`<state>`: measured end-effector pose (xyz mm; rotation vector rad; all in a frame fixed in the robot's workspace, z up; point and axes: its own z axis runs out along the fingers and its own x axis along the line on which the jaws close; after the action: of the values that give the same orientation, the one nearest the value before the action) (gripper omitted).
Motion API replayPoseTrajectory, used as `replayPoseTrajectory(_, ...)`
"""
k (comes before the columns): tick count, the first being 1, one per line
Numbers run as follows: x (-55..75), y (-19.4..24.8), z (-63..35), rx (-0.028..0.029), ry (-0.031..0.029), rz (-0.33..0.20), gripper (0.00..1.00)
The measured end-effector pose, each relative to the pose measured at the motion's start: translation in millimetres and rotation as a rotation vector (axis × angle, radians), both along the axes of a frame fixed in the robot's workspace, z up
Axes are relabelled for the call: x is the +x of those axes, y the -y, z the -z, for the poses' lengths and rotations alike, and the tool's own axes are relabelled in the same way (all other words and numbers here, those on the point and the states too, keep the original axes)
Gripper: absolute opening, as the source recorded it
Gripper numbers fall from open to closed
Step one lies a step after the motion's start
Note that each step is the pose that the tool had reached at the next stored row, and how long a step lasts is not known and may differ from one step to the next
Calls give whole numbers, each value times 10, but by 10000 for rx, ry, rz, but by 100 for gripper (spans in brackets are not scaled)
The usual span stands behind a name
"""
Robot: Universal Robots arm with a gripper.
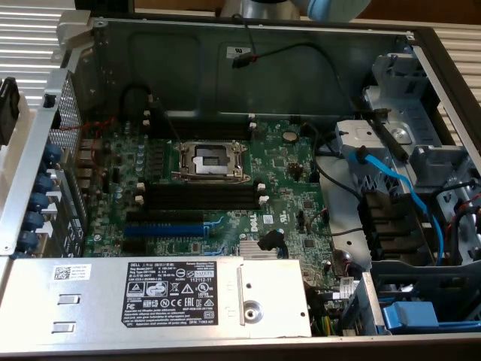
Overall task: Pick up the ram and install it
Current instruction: 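Pick up the ram and move it above insertion slot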
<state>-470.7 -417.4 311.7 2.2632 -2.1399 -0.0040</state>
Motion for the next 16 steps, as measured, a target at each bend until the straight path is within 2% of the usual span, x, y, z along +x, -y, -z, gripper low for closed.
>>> replayPoseTrajectory(6,46,0,-271,-12,0,0,12)
replayPoseTrajectory(12,272,5,-538,-10,-17,0,12)
replayPoseTrajectory(16,427,16,-688,-11,-87,-1,12)
